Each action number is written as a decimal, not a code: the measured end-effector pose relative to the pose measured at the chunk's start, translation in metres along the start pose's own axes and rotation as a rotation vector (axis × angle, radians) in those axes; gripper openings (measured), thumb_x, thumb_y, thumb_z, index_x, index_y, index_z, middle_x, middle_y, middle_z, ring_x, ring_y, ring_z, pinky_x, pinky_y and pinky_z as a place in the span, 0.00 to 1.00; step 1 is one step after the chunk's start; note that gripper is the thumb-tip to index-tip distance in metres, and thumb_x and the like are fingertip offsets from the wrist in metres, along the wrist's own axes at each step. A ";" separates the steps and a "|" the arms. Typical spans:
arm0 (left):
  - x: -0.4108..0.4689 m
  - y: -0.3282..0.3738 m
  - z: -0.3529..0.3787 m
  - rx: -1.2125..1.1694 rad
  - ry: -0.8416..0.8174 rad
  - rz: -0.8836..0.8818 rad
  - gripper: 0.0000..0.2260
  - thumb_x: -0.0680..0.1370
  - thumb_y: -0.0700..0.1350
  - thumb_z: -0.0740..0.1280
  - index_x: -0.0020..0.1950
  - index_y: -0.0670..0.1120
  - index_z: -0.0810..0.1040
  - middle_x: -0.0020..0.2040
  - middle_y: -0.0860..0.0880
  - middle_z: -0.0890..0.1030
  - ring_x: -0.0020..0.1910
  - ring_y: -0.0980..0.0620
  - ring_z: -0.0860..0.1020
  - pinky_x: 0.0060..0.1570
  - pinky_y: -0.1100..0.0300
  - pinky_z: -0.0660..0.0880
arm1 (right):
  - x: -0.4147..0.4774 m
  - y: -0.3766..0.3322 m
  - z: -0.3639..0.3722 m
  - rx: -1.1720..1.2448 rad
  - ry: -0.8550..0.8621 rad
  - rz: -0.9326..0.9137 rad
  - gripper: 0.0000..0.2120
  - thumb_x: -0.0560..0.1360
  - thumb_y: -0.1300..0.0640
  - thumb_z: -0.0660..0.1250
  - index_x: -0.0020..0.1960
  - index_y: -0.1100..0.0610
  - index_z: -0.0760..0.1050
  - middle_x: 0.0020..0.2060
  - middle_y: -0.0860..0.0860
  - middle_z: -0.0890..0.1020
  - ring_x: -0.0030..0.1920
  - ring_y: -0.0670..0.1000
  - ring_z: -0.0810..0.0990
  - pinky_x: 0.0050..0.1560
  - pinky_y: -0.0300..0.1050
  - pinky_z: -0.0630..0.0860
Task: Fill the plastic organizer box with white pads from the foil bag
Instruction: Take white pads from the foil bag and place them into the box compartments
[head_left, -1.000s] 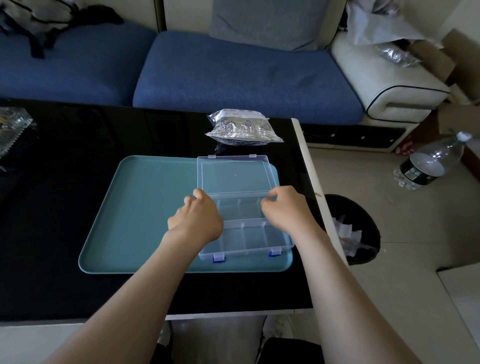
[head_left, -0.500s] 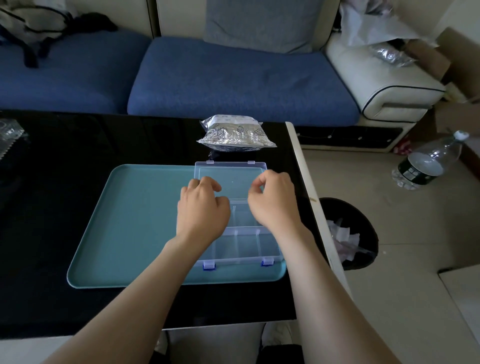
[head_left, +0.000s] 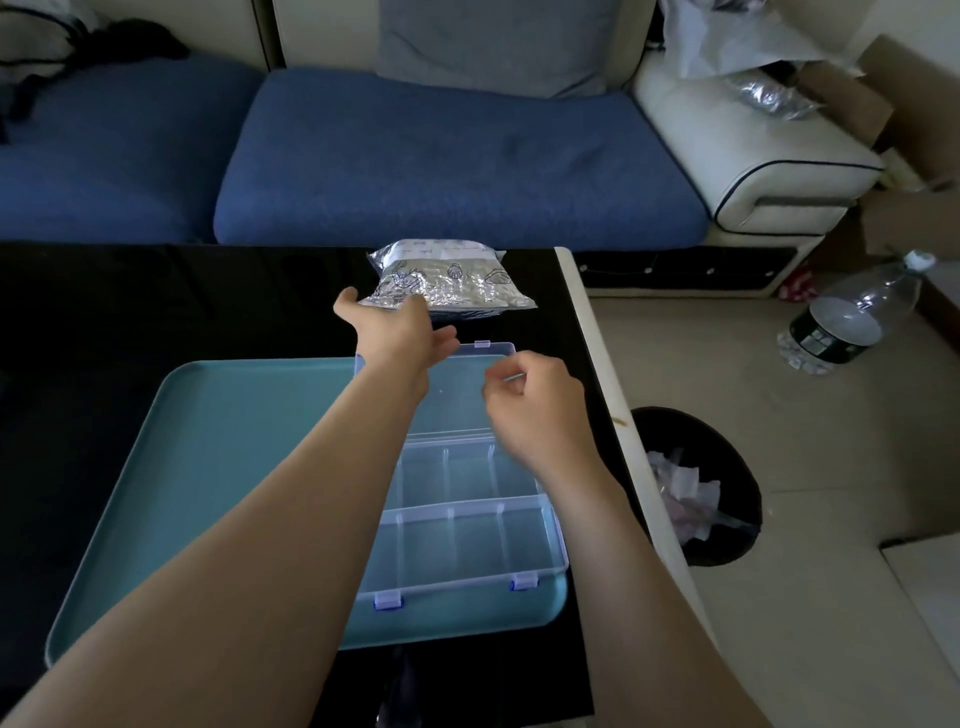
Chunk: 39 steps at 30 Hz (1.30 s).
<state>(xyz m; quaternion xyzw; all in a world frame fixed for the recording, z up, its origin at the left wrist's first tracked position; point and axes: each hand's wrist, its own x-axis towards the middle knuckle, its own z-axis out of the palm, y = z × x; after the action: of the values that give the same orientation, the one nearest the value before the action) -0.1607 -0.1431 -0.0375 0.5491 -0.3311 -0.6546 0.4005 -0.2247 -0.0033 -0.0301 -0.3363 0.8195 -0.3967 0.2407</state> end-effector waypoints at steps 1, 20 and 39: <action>0.008 -0.001 0.000 -0.008 0.023 -0.010 0.31 0.82 0.40 0.61 0.82 0.55 0.52 0.54 0.42 0.80 0.33 0.46 0.87 0.44 0.47 0.87 | 0.001 0.002 0.000 -0.002 -0.009 0.005 0.08 0.82 0.56 0.66 0.58 0.55 0.82 0.47 0.51 0.85 0.38 0.42 0.80 0.26 0.29 0.68; -0.027 -0.003 -0.050 0.282 -0.133 0.260 0.05 0.84 0.47 0.65 0.49 0.49 0.74 0.42 0.50 0.89 0.52 0.43 0.87 0.60 0.41 0.81 | 0.000 -0.011 0.009 0.040 -0.049 0.053 0.17 0.83 0.57 0.62 0.71 0.56 0.74 0.56 0.54 0.80 0.39 0.43 0.78 0.23 0.29 0.66; -0.168 -0.002 -0.143 0.318 -0.212 0.473 0.07 0.85 0.45 0.64 0.55 0.42 0.77 0.42 0.45 0.86 0.47 0.43 0.85 0.55 0.47 0.80 | -0.104 -0.017 0.016 -0.074 0.159 -0.648 0.15 0.79 0.60 0.74 0.65 0.53 0.83 0.58 0.52 0.77 0.57 0.52 0.80 0.61 0.48 0.79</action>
<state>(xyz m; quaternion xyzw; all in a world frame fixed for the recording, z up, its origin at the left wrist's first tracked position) -0.0074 0.0083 0.0114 0.4413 -0.5882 -0.5367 0.4138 -0.1398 0.0578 -0.0118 -0.5559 0.7000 -0.4476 0.0248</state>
